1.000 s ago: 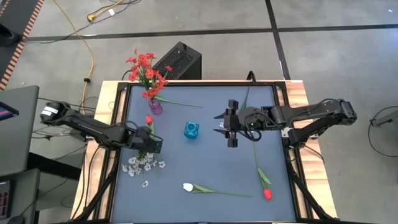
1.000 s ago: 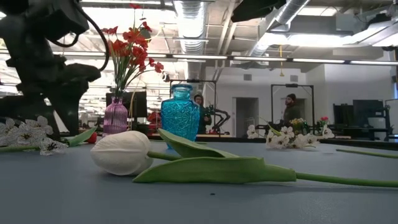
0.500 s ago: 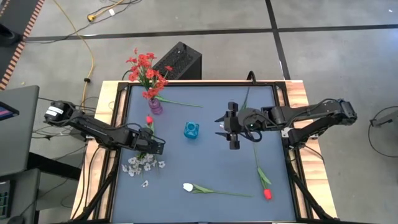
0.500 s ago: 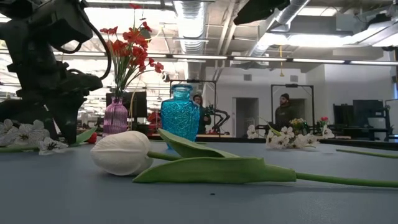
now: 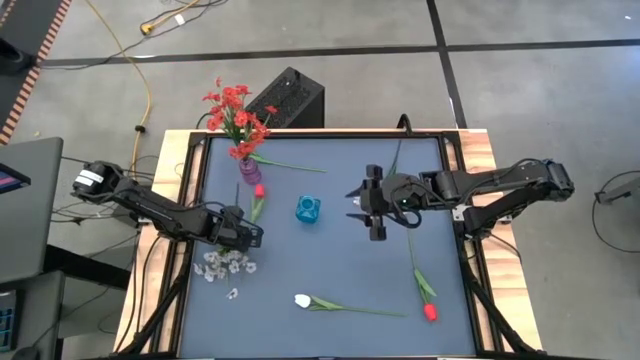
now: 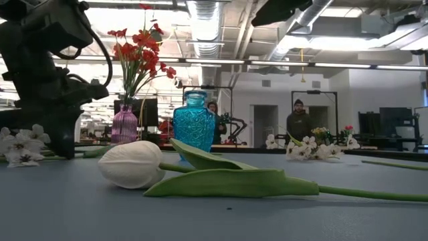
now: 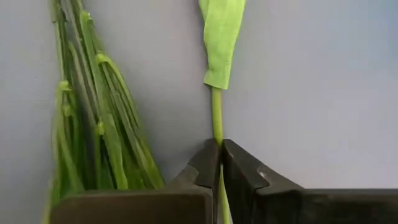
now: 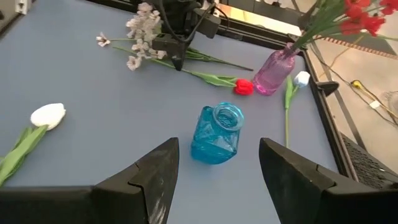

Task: Sort flowers into vase by color
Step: Put the left red tulip into the purple vase

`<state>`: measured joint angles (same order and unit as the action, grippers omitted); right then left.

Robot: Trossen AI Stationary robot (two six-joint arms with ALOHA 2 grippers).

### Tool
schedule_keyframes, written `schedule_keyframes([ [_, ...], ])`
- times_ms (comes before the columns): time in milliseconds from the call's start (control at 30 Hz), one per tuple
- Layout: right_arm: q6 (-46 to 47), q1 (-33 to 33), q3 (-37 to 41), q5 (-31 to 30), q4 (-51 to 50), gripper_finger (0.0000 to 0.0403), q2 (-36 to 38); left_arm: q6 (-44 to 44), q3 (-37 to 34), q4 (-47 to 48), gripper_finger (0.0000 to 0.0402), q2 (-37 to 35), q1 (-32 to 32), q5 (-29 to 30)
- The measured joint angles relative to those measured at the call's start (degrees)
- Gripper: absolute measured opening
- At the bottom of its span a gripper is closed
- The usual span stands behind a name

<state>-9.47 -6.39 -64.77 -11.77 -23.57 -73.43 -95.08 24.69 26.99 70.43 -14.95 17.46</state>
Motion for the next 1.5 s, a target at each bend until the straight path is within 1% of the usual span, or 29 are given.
schedule_keyframes([
  [133,0.0,-0.3,0.0,0.2,0.0,0.0249,0.0,-2.1,-0.2,-2.2,0.0002,0.0,-0.7,1.5],
  [233,0.0,-0.3,0.0,0.2,-0.1,0.0249,0.0,-0.4,-0.4,-10.3,0.0001,-0.5,-1.4,5.2],
  [367,0.0,-0.3,0.0,0.2,-0.2,0.0249,0.0,4.5,-0.3,-23.2,0.0,-2.5,-1.4,12.0],
  [433,0.0,-0.3,0.0,0.1,-0.2,0.0249,0.0,9.3,-0.3,-29.9,0.0,-3.6,-0.9,14.7],
  [500,0.0,-0.3,0.0,0.2,-0.1,0.0249,0.0,15.4,-0.2,-35.6,0.0,-5.0,-0.3,16.2],
  [600,0.0,-0.3,0.0,0.3,0.1,0.0249,0.0,26.3,-0.2,-43.4,0.0,-7.1,0.4,16.4],
  [767,2.4,-0.3,0.0,4.7,3.6,0.0249,0.0,44.3,-0.1,-58.7,0.0,-10.0,0.7,16.5],
  [833,5.6,-0.3,0.0,5.9,6.5,0.0249,0.0,50.7,-0.1,-65.9,0.0,-10.8,0.7,16.5],
  [933,13.6,-0.3,0.0,5.9,11.7,0.0249,0.0,59.2,-0.1,-76.8,0.0,-11.3,0.7,16.5],
  [1033,20.8,0.7,0.0,5.9,16.5,0.0249,0.0,65.1,0.0,-85.7,0.0,-11.3,1.2,16.3],
  [1100,23.9,1.3,-0.1,5.9,19.6,0.0249,-0.8,67.9,0.0,-89.3,0.0,-11.3,1.6,16.0],
  [1167,25.1,1.8,-0.1,6.6,22.0,0.0249,-1.7,70.2,1.2,-89.3,0.0,-11.3,2.2,14.9],
  [1233,25.2,1.8,-0.1,8.3,27.8,0.0249,-3.6,72.1,3.6,-86.3,0.0,-11.2,2.9,12.6],
  [1333,26.2,1.5,-0.6,9.0,33.6,0.0249,-6.8,74.9,8.6,-77.4,0.0,-10.4,3.7,10.1],
  [1400,26.6,1.1,-1.5,9.4,34.4,0.0249,-8.5,76.9,11.5,-71.6,0.0,-10.2,4.1,9.9],
  [1500,26.6,0.9,-3.7,9.3,36.8,0.0249,-11.6,79.1,15.8,-67.1,0.0,-9.1,4.8,9.2],
])
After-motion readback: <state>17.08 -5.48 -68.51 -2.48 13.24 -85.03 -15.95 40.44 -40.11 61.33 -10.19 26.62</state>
